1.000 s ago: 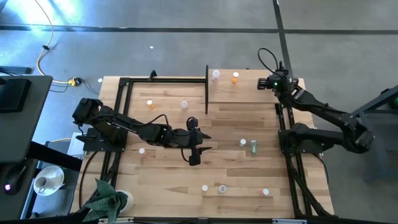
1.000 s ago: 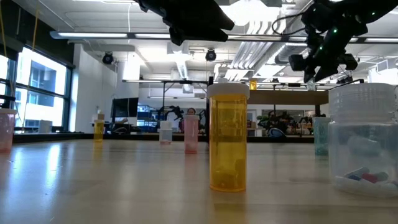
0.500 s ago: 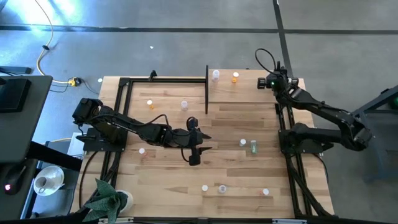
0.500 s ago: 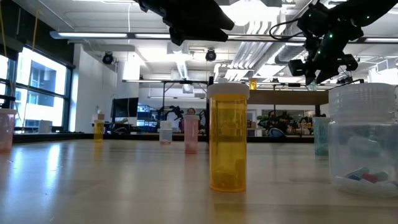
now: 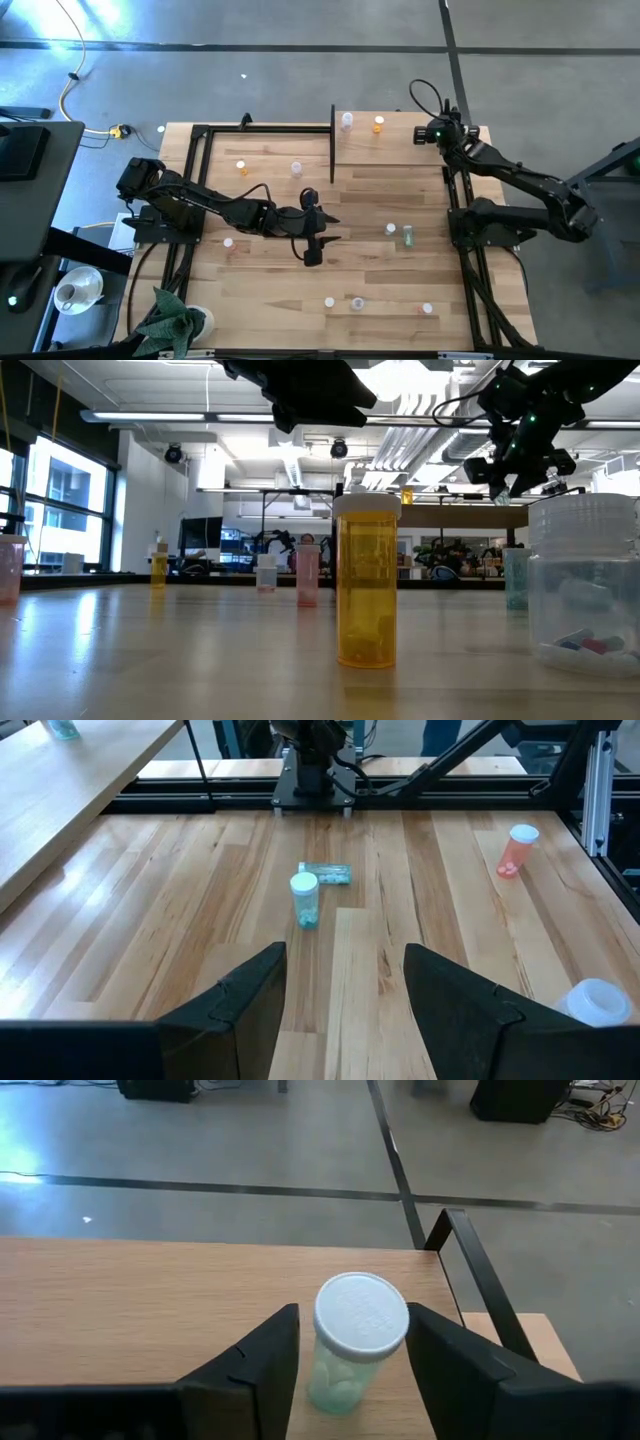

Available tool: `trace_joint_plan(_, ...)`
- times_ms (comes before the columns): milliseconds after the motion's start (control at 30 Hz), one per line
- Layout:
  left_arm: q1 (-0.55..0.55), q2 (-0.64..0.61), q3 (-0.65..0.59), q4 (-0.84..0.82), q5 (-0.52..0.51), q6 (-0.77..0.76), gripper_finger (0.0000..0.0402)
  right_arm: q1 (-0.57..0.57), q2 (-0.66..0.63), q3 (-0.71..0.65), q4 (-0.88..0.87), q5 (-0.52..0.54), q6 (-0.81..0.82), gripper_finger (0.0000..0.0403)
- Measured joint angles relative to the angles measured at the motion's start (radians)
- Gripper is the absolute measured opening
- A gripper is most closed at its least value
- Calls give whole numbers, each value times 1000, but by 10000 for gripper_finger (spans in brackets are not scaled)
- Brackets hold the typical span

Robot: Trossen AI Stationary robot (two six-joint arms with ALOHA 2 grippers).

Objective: Pick and place medicine bottles onto shelf by color
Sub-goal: Put the bottom left blue pill bottle on the shelf, then put the center pink pill bottle on the shelf

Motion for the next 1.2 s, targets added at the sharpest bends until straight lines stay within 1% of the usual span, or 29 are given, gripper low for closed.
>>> trace_joint_plan(133, 0, 0, 0, 0, 0, 0, 191, 0, -21, 0, 1, -4, -17, 181)
trace_joint_plan(300, 0, 0, 0, 0, 0, 0, 191, 0, -86, 0, 0, -16, -35, 181)
trace_joint_plan(367, 0, 0, 0, -2, 0, 0, 191, 0, -121, 0, 0, -36, -63, 181)
trace_joint_plan(467, 0, -1, 0, -19, 0, -2, 191, 3, -171, 0, -11, -99, -118, 181)
trace_joint_plan(533, 0, -23, -1, -67, -1, -2, 191, 15, -202, 0, -34, -130, -137, 181)
trace_joint_plan(600, 0, -46, 1, -95, -9, -11, 191, 31, -231, 0, -54, -138, -151, 181)
trace_joint_plan(733, -4, -89, -1, -210, -81, -50, 191, 68, -287, 0, -69, -138, -187, 181)
trace_joint_plan(833, -18, -127, -1, -296, -159, -76, 191, 100, -325, 0, -69, -139, -211, 181)
trace_joint_plan(967, -45, -133, -1, -370, -255, -98, 191, 165, -362, 0, -70, -143, -255, 181)
trace_joint_plan(1033, -52, -129, -1, -385, -274, -115, 191, 205, -373, 0, -70, -146, -279, 181)
trace_joint_plan(1133, -54, -98, -1, -425, -277, -143, 191, 267, -385, 0, -69, -149, -312, 181)
trace_joint_plan(1200, -54, -82, -1, -427, -282, -150, 191, 313, -386, 0, -68, -169, -315, 181)
